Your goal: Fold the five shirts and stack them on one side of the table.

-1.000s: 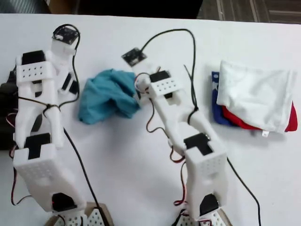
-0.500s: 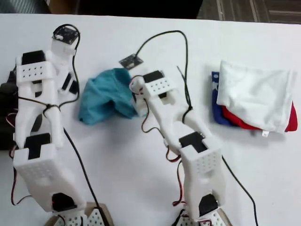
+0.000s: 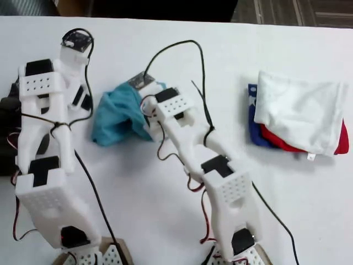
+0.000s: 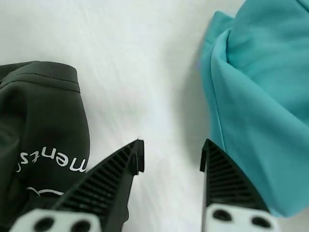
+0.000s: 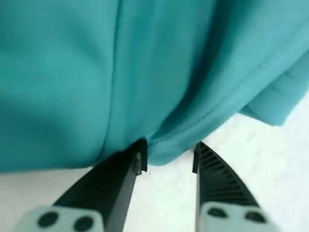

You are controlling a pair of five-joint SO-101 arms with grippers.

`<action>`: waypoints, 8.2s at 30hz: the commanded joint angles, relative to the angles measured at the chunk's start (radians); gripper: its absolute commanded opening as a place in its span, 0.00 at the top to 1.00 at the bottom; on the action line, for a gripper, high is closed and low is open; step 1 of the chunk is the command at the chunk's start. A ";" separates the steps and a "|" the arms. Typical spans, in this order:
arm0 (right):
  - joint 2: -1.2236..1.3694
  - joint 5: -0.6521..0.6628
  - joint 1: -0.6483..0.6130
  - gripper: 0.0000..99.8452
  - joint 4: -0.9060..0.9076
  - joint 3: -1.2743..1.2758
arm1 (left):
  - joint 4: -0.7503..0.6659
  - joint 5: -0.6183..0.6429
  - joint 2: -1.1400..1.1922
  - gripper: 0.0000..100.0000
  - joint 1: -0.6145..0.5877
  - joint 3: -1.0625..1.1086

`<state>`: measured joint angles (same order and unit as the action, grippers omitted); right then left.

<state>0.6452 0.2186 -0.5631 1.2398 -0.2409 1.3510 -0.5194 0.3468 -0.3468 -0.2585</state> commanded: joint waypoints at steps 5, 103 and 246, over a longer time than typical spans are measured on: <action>-0.027 0.000 0.045 0.98 0.004 -0.018 | -0.003 -0.003 -0.006 0.79 -0.006 -0.001; -0.641 0.049 0.197 0.89 -0.148 0.292 | -0.041 -0.051 -0.494 0.97 -0.083 0.125; -0.914 0.095 0.166 0.98 -0.395 0.825 | -0.232 0.157 -0.140 0.83 0.118 0.130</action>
<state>-0.2186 0.3122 -0.4081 0.7795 0.7258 1.1147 -0.3644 0.2133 -0.2179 -0.0913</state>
